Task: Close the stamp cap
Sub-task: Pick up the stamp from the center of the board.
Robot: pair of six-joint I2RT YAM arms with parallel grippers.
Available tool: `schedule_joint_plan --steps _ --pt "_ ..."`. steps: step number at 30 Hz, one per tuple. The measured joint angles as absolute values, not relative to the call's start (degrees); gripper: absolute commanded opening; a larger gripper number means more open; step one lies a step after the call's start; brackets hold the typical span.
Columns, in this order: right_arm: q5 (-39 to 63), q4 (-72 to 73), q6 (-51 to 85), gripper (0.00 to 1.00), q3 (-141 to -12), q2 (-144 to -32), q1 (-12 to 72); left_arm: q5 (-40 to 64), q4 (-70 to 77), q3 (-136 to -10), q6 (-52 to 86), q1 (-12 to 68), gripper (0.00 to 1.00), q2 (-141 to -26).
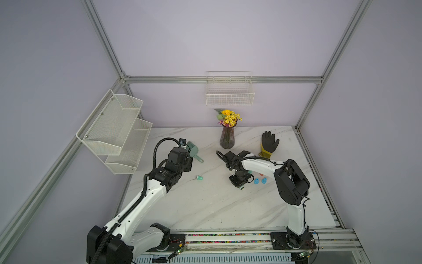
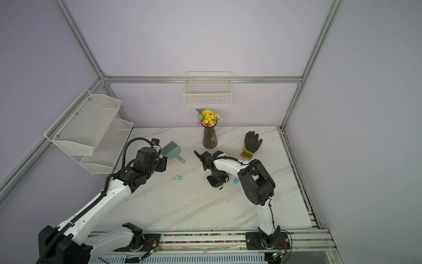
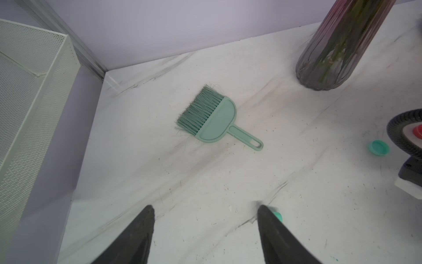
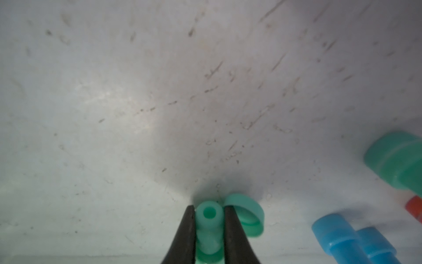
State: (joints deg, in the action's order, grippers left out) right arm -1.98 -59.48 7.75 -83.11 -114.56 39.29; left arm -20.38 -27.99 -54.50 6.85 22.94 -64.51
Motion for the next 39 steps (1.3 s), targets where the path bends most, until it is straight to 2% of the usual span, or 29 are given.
schedule_joint_plan --steps 4,10,15,20,29,39 --pt "-0.6 -57.1 12.5 0.06 -83.2 -109.5 39.3 -16.2 -27.9 -55.8 10.8 24.6 0.71 -64.5" --pt "1.3 -49.1 22.5 0.05 -83.0 -96.7 39.3 -13.0 -25.2 -60.6 17.6 34.0 0.70 -65.1" --pt "3.9 -34.9 34.9 0.05 -76.7 -84.8 39.2 -11.5 -19.4 -61.4 23.2 41.2 0.70 -67.0" --pt "5.1 -20.0 48.1 0.03 -67.9 -76.2 39.2 -10.7 -12.1 -58.6 26.1 44.5 0.70 -67.3" --pt "5.7 -6.4 65.7 0.02 -61.3 -73.4 39.1 -7.5 -0.6 -54.7 25.1 45.7 0.68 -67.6" --pt "8.1 1.1 75.2 0.00 -58.1 -71.1 39.0 -4.6 5.8 -51.6 22.5 45.9 0.59 -67.5"
